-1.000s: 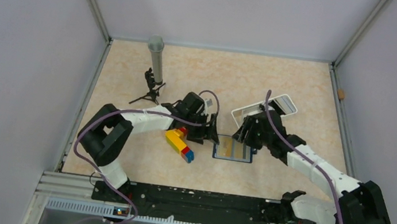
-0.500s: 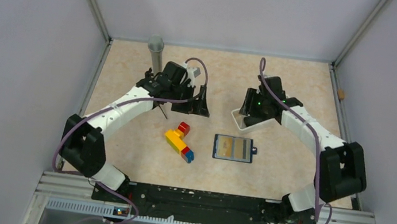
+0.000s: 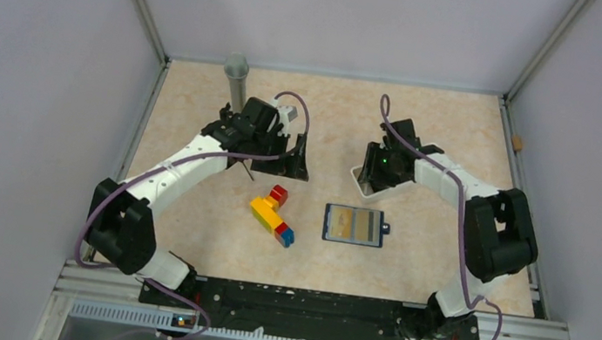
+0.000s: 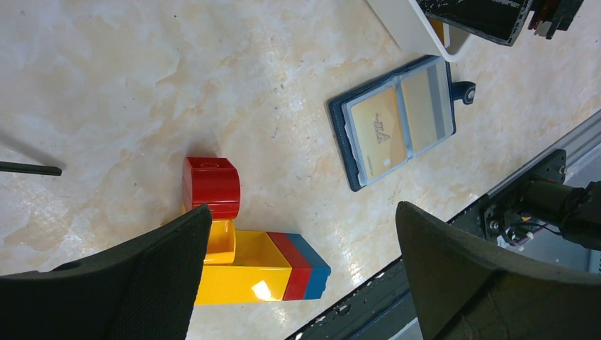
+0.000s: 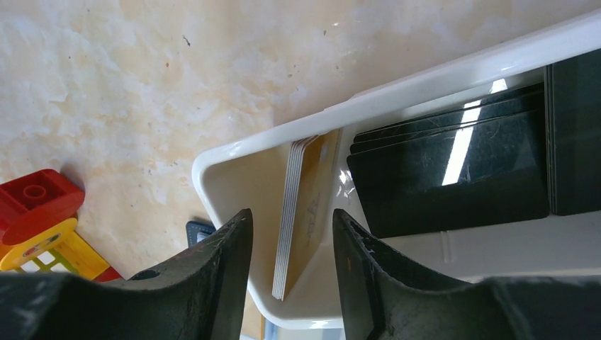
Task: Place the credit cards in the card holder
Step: Pick up the credit card from the storage box.
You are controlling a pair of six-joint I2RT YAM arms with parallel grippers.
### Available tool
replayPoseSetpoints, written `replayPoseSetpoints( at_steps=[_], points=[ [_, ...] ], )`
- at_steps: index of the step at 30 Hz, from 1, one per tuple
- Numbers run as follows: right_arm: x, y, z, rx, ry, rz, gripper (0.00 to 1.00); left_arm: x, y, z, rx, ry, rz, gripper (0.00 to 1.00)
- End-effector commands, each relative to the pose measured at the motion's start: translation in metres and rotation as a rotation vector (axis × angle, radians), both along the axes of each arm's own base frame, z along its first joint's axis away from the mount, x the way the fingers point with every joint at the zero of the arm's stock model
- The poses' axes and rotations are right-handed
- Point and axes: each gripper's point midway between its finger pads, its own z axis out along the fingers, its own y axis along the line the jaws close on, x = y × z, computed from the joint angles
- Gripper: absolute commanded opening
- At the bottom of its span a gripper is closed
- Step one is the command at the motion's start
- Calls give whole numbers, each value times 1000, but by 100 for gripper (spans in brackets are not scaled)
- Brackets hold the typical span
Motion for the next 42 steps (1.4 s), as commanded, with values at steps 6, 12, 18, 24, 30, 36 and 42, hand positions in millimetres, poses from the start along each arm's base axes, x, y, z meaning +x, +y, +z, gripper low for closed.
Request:
replayPoseSetpoints(
  at_steps=[6,12,18,24,30,36,42],
  points=[
    [18,24,42,123,-91,32,43,0,1,13,-20,-46,-8,99],
    [16,30,50,164,-95,43,42,0,3,14,-19,-53,-4,99],
    [14,33,56,187,-103,48,39,-1,3,15,-18,-55,-3,99],
    [13,36,60,210,-110,48,33,-1,3,14,-17,-55,-2,99],
    [11,35,58,205,-103,47,25,-1,4,15,-15,-56,0,99],
    [11,32,52,191,-95,46,14,-1,4,14,-14,-56,1,99],
    [8,33,43,187,-70,56,14,-1,4,15,-16,-57,0,99]
  ],
)
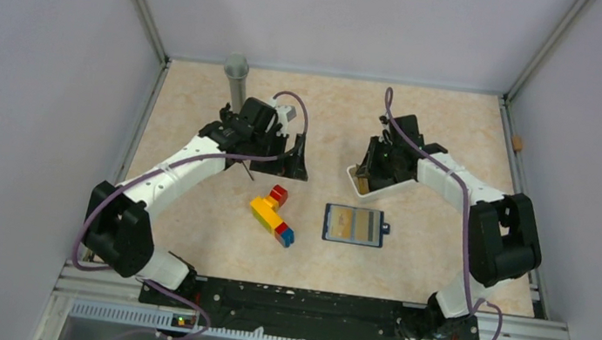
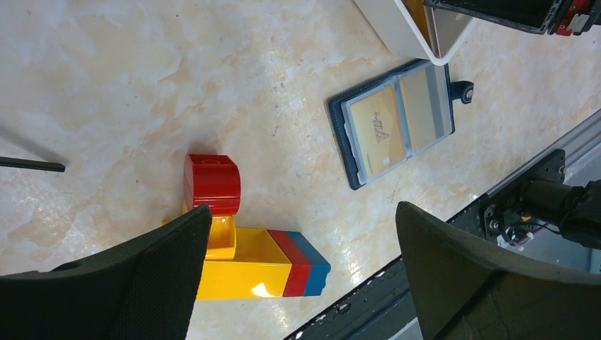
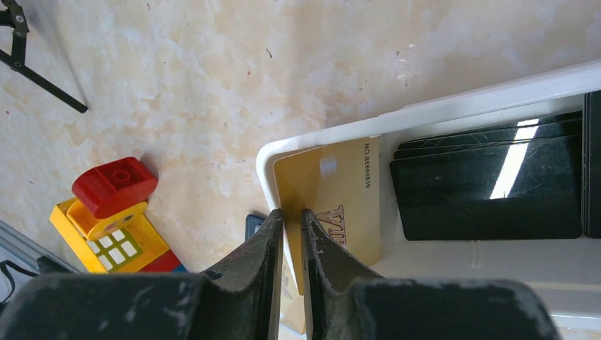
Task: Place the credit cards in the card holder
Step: Pick up the credit card from the storage box.
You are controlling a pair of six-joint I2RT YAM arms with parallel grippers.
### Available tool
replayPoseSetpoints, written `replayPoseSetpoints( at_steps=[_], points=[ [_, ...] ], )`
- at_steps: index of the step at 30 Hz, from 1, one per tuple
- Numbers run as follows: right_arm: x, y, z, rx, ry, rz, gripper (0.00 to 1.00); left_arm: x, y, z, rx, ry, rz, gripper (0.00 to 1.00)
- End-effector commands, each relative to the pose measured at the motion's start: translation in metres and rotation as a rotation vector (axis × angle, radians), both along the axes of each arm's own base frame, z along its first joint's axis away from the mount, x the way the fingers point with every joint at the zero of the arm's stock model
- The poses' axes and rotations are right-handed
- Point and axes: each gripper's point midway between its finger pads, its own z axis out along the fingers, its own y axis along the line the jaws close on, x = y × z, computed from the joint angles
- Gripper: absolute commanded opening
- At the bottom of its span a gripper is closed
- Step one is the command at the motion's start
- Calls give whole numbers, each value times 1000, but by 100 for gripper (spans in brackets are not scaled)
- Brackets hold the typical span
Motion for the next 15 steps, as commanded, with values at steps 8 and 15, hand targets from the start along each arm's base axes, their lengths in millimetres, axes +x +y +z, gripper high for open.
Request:
replayPoseSetpoints(
  at_steps=[8,15],
  points=[
    [5,7,7,20,-29,26,17,1,2,13,-13,-53,-1,99],
    [5,7,-1,-26,-24,29,18,2,4,14,-11,-59,5,99]
  ],
)
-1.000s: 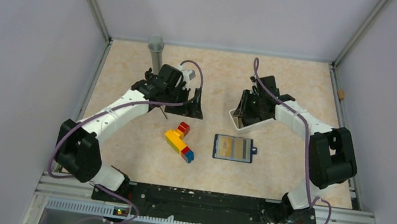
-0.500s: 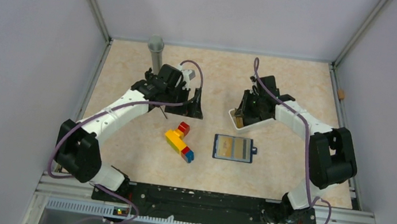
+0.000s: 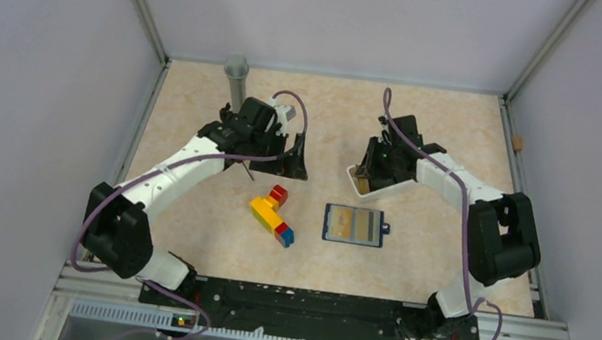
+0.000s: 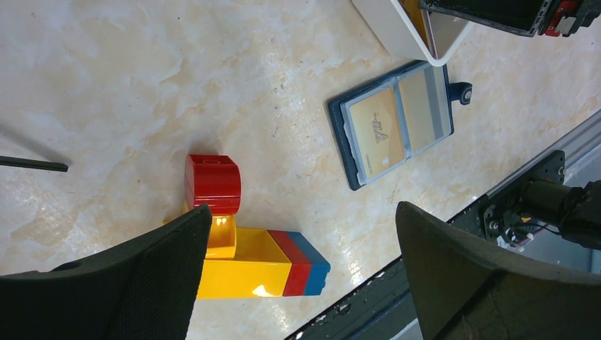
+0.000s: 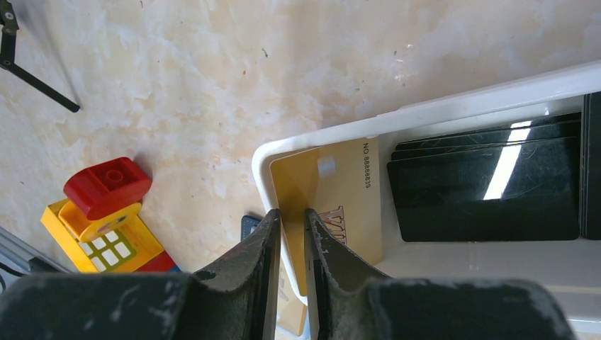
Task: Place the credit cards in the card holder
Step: Pick up the credit card from the storage box.
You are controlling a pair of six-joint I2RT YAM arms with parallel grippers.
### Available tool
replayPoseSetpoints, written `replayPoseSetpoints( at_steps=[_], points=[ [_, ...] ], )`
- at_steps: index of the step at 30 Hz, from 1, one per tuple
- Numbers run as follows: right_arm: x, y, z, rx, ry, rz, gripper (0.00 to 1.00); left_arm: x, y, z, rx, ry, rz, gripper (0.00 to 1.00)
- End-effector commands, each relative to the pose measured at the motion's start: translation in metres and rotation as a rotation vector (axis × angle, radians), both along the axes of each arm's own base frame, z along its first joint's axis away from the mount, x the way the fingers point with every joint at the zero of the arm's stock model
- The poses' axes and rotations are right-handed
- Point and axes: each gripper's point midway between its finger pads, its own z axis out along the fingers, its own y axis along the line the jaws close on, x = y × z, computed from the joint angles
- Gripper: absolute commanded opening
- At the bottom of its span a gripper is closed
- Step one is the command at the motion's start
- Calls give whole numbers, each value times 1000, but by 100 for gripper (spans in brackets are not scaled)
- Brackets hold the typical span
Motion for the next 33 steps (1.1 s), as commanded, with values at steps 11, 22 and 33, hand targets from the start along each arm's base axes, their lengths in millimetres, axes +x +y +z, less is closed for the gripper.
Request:
replayPoseSetpoints(
  at_steps=[11,22,33],
  points=[
    [6,9,-3,-95,-38,37,18,3,4,13,-11,-58,7,99],
    [4,15,0,-92,-39,52,17,4,6,14,-10,-64,16,99],
    [5,23,25,-36,-70,64,16,4,5,14,-14,-60,14,99]
  ],
)
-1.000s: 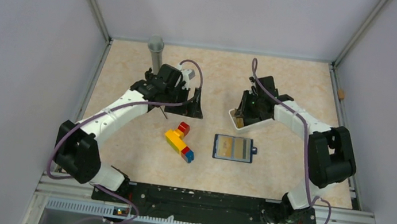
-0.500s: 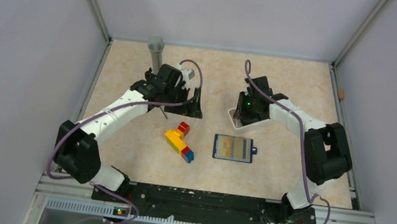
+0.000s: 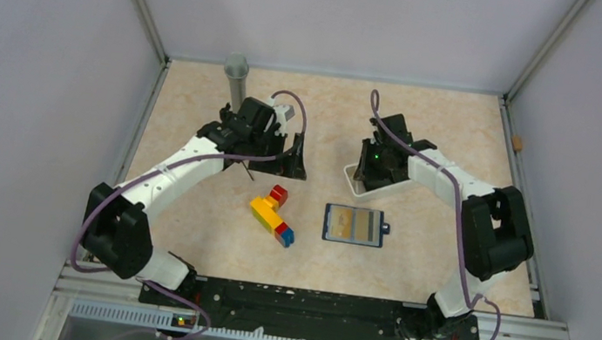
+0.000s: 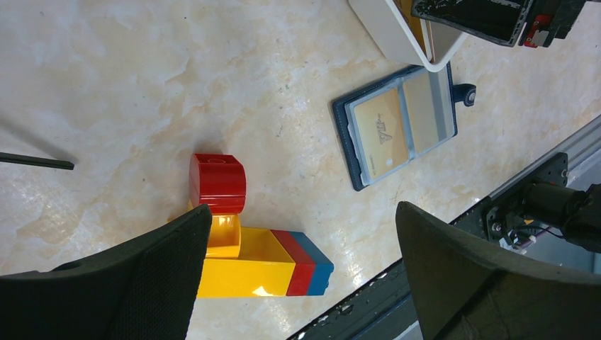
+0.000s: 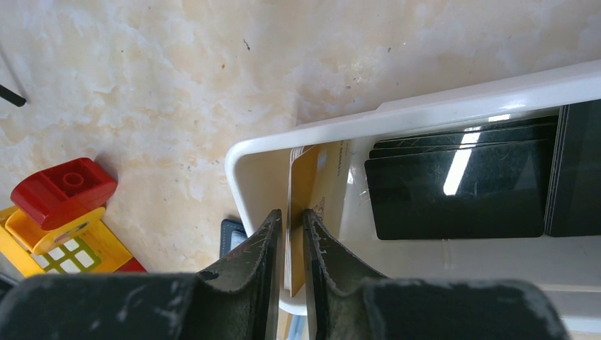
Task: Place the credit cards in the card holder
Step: Pick up the credit card from the storage box.
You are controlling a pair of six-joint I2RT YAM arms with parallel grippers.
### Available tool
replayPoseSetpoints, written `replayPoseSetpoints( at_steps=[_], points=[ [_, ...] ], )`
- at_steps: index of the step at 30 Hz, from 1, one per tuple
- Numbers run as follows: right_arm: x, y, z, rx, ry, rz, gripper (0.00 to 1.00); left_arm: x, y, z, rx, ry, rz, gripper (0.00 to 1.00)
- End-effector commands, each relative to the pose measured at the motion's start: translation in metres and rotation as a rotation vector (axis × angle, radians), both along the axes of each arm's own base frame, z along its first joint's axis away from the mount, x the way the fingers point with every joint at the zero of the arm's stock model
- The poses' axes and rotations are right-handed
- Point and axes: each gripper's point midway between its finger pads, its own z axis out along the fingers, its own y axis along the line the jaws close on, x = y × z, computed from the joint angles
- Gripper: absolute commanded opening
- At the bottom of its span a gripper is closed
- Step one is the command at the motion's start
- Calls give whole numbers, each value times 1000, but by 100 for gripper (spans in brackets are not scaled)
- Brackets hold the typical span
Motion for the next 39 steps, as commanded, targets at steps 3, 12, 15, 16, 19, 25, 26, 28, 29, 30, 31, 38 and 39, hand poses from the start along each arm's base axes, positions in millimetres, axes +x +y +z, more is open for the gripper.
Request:
replayPoseSetpoints(
  at_steps=[3,12,15,16,19,25,26,28,29,30,31,38,39],
  points=[
    [6,22,35,83,-65,40,15,2,2,14,-20,-56,4,99],
    [6,18,44,72,-78,28,5,2,2,15,-24,-57,3,99],
    [5,18,49,75,-84,28,6,2,2,15,-24,-57,4,99],
    [5,18,50,76,-86,30,6,2,2,15,-24,-57,4,99],
    [5,19,51,83,-85,31,6,3,2,15,-23,-58,7,99],
    [2,20,53,94,-82,38,11,2,2,14,-22,-56,4,99],
    [2,20,53,97,-82,39,13,2,2,14,-22,-56,5,99],
    [1,21,52,102,-77,43,14,2,3,15,-22,-58,5,99],
    [1,22,52,106,-76,45,14,3,3,15,-23,-59,5,99],
    [0,23,51,111,-72,49,15,2,2,15,-22,-59,5,99],
    [0,24,51,116,-70,51,15,2,3,15,-21,-58,6,99],
    [-1,24,42,113,-55,53,10,3,3,15,-20,-61,7,99],
    [-1,24,41,109,-56,50,8,3,3,15,-21,-61,7,99]
  ],
)
